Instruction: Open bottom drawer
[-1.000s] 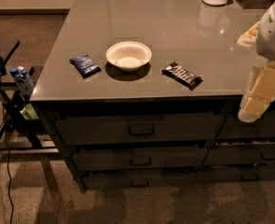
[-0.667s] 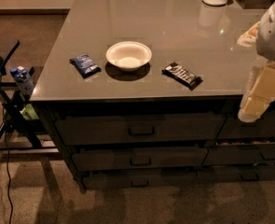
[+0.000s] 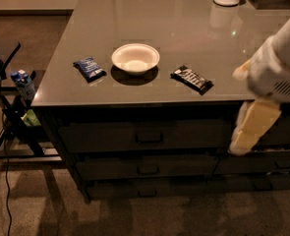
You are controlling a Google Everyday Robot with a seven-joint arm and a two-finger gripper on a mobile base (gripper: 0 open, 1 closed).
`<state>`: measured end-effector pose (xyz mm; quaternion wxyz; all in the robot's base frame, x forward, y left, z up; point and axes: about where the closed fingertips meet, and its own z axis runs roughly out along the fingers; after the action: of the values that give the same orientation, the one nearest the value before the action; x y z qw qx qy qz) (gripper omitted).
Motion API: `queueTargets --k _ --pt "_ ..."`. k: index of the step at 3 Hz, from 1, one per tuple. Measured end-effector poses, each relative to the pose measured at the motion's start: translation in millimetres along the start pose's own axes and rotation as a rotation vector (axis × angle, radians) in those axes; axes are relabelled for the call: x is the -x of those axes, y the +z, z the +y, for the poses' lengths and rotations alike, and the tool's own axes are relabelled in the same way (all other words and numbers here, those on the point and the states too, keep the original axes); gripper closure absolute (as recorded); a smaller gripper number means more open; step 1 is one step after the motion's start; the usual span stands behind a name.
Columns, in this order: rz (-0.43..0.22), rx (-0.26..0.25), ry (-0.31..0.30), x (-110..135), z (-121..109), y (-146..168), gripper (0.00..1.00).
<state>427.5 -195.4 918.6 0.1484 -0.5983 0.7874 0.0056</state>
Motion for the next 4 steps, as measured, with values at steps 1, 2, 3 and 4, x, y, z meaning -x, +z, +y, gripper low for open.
queueTargets --k 1,2,3,4 --pt "-0.01 0.084 0.009 3.9 26.8 58.9 0.0" --pt "-0.009 0.073 0.013 1.0 33.2 64.5 0.0" --pt "0.011 0.088 0.036 -6.3 46.0 105.6 0.0" --pt "0.028 0.135 0.06 -18.6 62.2 167.4 0.0"
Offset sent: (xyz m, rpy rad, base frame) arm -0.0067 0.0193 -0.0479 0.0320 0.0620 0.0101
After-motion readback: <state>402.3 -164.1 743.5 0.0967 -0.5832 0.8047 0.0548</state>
